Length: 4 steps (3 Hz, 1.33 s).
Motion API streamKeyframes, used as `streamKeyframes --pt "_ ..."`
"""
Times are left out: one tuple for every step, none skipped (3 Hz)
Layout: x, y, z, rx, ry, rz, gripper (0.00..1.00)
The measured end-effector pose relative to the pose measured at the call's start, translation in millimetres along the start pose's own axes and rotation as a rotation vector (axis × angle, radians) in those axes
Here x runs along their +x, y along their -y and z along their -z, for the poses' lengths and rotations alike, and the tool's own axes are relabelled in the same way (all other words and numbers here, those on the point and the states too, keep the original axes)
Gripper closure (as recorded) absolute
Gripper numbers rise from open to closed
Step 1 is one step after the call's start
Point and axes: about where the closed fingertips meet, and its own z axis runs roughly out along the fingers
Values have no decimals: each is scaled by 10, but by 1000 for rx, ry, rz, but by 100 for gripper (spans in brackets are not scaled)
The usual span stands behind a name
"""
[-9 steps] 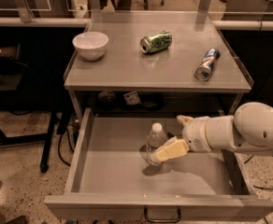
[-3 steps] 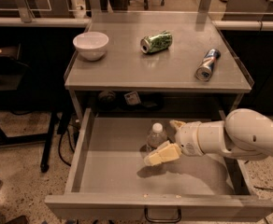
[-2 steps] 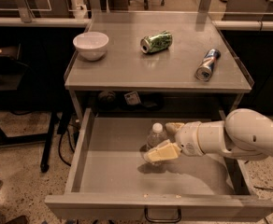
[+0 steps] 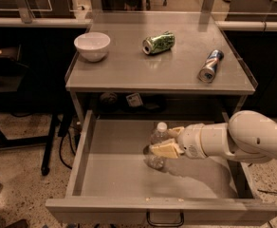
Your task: Pick water bottle from top drawer and place on counter
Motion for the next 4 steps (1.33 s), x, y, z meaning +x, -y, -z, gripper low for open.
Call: streamKeyframes --pt "0 0 0 0 0 0 88" --pt "-2 -4 -4 -1 0 1 100" --pt "-2 -4 -4 -1 0 1 100" --pt "-93 -3 5 0 -21 -21 100"
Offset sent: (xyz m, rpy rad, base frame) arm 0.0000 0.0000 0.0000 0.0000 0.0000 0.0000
